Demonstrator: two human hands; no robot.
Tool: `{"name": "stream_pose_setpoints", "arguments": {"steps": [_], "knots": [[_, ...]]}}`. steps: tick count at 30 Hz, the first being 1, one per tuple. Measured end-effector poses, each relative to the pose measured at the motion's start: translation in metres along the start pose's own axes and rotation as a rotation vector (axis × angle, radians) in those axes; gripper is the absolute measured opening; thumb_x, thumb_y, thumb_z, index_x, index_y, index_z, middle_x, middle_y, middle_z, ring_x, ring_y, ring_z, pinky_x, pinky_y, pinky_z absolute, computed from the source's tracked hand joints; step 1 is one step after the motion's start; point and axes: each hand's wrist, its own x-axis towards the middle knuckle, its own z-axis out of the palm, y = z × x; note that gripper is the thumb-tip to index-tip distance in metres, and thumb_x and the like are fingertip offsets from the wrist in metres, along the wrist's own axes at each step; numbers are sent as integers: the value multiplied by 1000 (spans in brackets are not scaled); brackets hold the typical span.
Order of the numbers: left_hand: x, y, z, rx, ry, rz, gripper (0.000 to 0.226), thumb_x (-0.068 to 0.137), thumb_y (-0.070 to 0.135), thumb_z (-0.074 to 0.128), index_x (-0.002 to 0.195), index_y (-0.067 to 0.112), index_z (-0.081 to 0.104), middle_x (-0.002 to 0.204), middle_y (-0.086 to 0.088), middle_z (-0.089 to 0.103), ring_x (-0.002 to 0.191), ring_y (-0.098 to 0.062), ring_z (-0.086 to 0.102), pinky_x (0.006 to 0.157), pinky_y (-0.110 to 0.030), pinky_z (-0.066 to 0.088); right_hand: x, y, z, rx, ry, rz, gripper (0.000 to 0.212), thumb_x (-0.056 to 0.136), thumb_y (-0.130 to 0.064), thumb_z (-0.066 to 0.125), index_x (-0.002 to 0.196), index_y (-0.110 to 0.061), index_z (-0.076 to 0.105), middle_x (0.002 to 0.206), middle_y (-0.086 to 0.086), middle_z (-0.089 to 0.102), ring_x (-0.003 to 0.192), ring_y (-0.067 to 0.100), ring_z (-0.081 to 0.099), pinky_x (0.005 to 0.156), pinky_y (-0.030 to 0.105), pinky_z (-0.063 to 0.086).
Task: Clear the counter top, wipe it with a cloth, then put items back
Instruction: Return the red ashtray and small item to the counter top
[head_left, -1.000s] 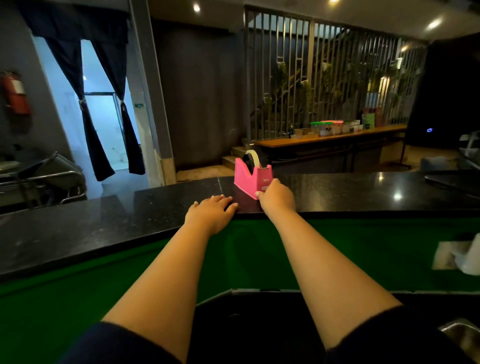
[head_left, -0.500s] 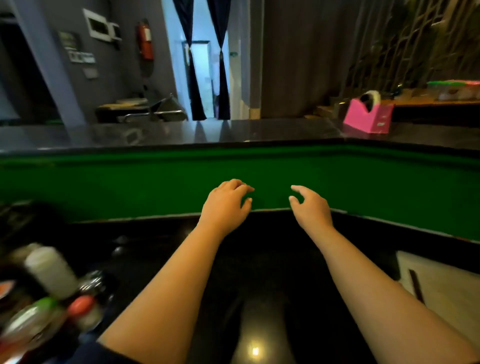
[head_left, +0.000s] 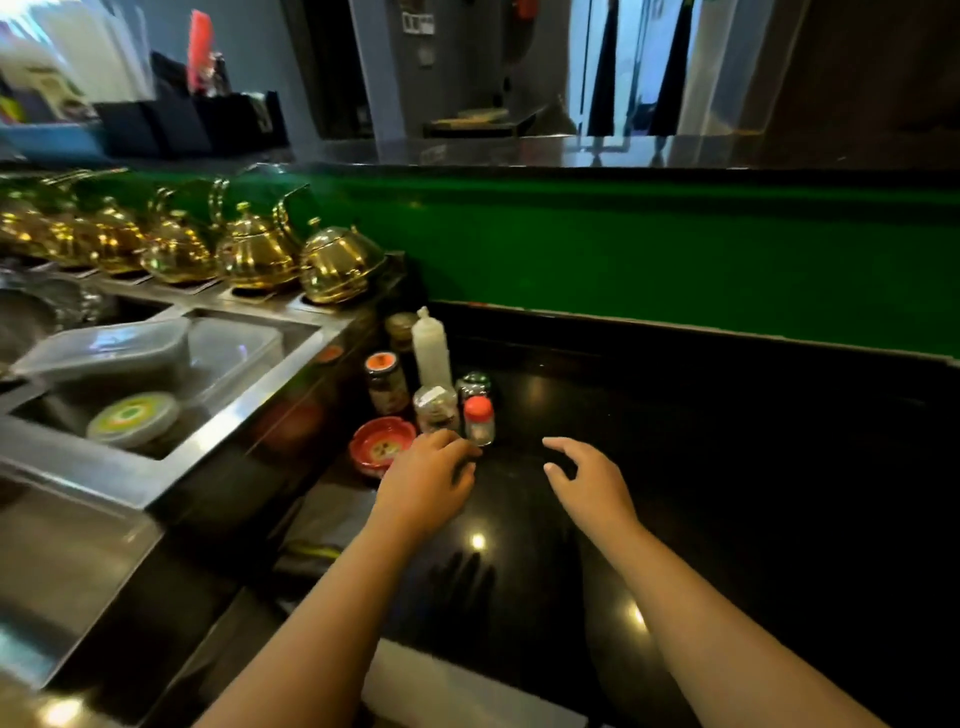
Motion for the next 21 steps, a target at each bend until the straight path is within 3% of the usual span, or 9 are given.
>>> {"name": "stream_pose_setpoints", "arguments": {"steps": [6,11,14,18,21], "knots": [[-29,-61,3,2,-13,-231,31,94,33,50,123,31,59,128,9,53,118,-14,48,95,-34,45,17,-28,50,2,-117,-81,35,94,-21,59,129,-25,59,134,-4,56,128,15,48,99,26,38],[-14,-93,18,-11,34,-361,33,90,32,56,123,26,59,126,6,53,112,-15,53,90,-36,49,69,-37,71,13,-82,-83,35,92,-19,59,126,-28,59,129,-3,58,119,17,51,87,24,39],[10,-110,26,11,86,-420,44,84,35,60,127,25,57,131,3,50,115,-19,52,91,-37,48,115,-41,78,5,-24,-75,38,90,-18,59,127,-26,59,128,2,57,122,22,48,97,32,42],[45,-125,41,1,-42,-565,76,78,49,66,144,34,32,155,-1,20,142,-27,21,112,-47,30,181,-39,87,-22,-94,25,48,89,-24,63,135,-28,49,138,4,48,130,24,42,100,36,40],[63,-136,55,2,-146,-643,95,74,54,70,149,37,15,160,2,-4,147,-28,-3,117,-51,15,222,-33,100,-94,-209,68,66,85,-31,69,143,-26,40,146,7,40,134,28,38,103,39,39]]}}
